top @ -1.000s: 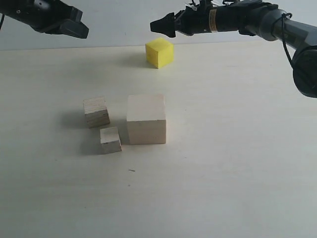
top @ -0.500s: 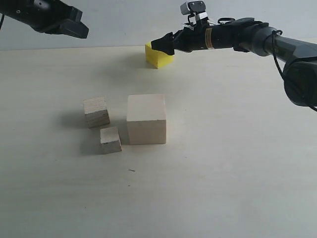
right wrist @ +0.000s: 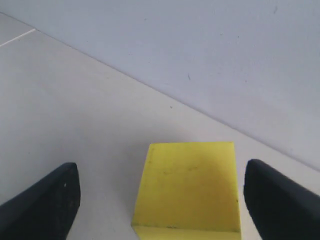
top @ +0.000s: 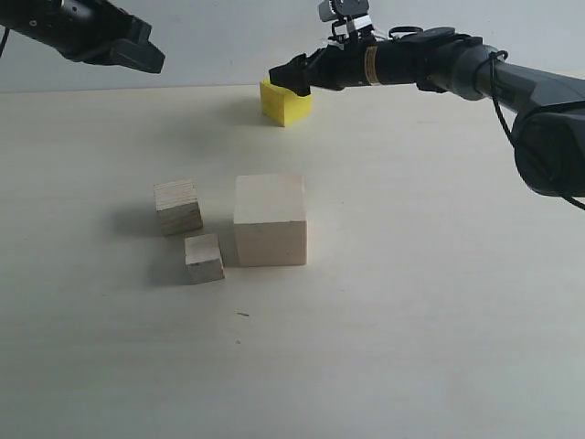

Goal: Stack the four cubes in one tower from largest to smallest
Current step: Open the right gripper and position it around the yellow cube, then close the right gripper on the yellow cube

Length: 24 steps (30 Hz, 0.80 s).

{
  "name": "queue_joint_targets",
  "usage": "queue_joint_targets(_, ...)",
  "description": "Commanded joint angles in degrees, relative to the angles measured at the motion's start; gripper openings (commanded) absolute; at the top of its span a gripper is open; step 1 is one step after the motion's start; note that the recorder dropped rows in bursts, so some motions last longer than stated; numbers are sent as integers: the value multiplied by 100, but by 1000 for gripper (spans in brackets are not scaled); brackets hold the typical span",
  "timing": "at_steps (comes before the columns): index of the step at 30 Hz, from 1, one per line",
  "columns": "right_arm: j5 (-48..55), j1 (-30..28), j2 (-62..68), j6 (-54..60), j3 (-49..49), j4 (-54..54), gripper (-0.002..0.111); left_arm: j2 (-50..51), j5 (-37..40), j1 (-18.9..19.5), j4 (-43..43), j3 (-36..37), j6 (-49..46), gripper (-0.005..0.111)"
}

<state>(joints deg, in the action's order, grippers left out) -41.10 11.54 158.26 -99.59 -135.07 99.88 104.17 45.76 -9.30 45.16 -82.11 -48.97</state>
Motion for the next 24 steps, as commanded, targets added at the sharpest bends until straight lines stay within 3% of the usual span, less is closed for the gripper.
queue_joint_targets(1, 49, 3, -96, 61, 3, 6, 83, -54, 11, -30, 31, 14, -27, 0)
queue_joint_targets(24, 419, 47, 96, 158, 3, 6, 82, -54, 34, -30, 16, 14, -27, 0)
